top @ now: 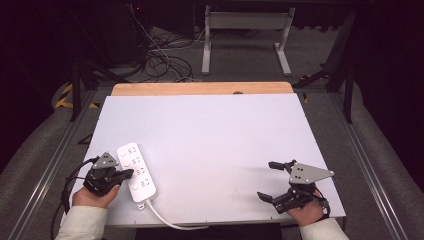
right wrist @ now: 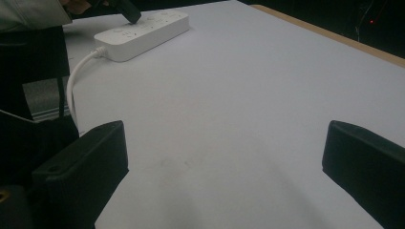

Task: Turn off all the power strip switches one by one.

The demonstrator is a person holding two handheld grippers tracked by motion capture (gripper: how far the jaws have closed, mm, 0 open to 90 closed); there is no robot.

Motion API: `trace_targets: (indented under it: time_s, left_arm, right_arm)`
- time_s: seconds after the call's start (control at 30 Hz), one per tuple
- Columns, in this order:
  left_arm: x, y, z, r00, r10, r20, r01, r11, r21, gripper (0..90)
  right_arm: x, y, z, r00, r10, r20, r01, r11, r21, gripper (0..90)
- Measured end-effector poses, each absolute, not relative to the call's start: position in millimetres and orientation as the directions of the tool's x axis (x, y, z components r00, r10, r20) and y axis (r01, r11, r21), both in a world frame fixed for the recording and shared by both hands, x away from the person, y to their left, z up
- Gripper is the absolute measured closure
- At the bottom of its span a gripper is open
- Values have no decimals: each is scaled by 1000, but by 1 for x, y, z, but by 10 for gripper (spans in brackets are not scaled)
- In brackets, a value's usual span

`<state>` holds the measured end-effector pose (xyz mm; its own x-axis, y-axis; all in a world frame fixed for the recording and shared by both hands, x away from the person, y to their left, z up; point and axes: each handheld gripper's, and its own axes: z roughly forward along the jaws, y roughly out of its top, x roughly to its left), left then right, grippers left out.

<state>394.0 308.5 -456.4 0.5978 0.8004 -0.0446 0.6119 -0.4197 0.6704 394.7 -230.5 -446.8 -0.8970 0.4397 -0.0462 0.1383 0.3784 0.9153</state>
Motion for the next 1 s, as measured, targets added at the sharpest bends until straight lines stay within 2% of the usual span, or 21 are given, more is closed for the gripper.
trace_targets:
  time_s: [0.4,0.5,1.0]
  left_arm:
    - [392,305,-459,599,801,-24,600,-428,676,900]
    - [393,306,-459,579,815,6,600,-431,674,900]
    - [394,302,-460,593,805,4,593,-440,674,900]
  right_arm:
    - [394,-231,-447,-898,438,-48,136,378,916,22]
    - [394,-231,-447,-898,438,-48,135,378,916,22]
    - [394,-230,-447,-899,436,-48,135,380,915,22]
